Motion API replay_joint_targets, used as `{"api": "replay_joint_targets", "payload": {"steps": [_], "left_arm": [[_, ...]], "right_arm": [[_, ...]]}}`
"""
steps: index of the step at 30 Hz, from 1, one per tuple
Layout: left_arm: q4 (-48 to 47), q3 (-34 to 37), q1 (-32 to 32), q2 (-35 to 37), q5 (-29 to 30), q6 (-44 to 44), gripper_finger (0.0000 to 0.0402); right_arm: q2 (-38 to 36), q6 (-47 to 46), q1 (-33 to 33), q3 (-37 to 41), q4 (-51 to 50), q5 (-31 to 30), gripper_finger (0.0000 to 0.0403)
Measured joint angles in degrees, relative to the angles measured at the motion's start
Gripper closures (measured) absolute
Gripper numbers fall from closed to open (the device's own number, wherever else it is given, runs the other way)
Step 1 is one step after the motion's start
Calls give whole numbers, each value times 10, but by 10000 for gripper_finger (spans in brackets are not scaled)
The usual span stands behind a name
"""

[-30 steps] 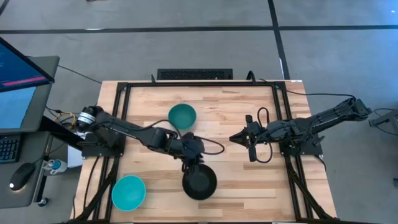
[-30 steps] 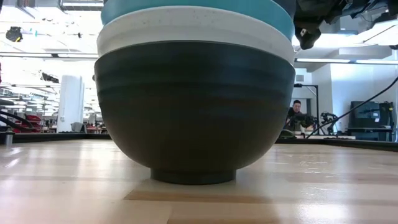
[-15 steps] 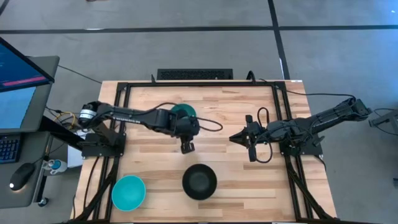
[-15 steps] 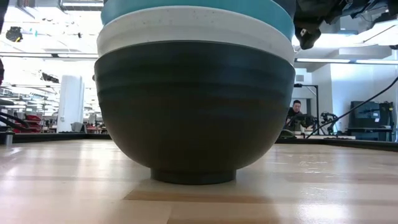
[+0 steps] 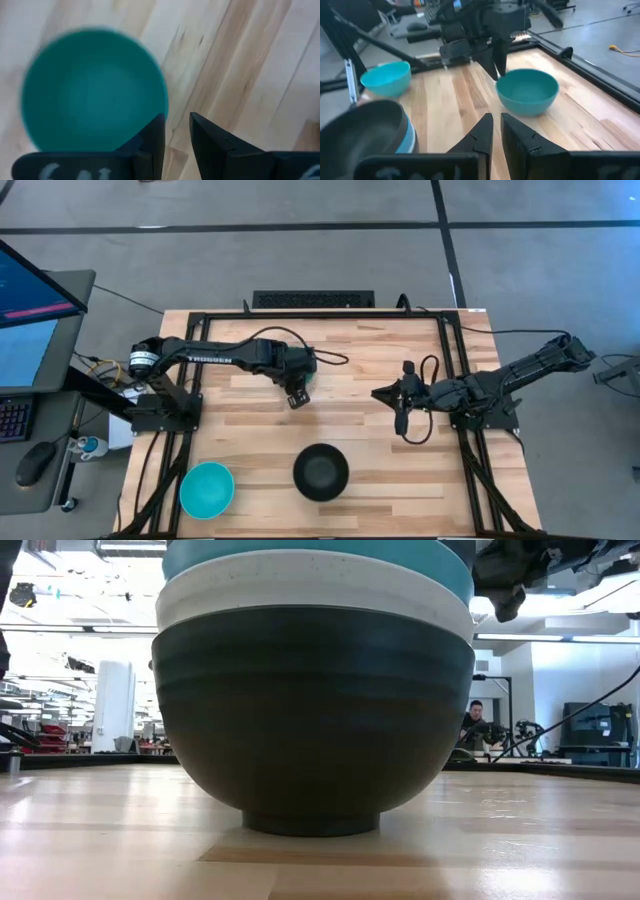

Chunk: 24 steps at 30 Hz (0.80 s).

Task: Nest bowls inside each other
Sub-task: Stack the green bowl on top of the black bowl

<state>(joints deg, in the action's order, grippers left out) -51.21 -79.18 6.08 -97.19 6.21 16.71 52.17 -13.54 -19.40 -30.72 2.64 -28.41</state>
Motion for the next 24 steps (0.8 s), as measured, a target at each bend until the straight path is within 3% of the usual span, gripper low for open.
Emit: {"api": "replay_joint_targets", "payload": {"steps": [7, 24], "left_arm": [[99, 70, 18, 1, -35, 2, 322], [113, 72, 70, 2, -73, -95, 322]], "right_arm": [[0, 0, -12, 0, -27, -4, 344], [0, -31, -11, 0, -26, -3, 344]]}}
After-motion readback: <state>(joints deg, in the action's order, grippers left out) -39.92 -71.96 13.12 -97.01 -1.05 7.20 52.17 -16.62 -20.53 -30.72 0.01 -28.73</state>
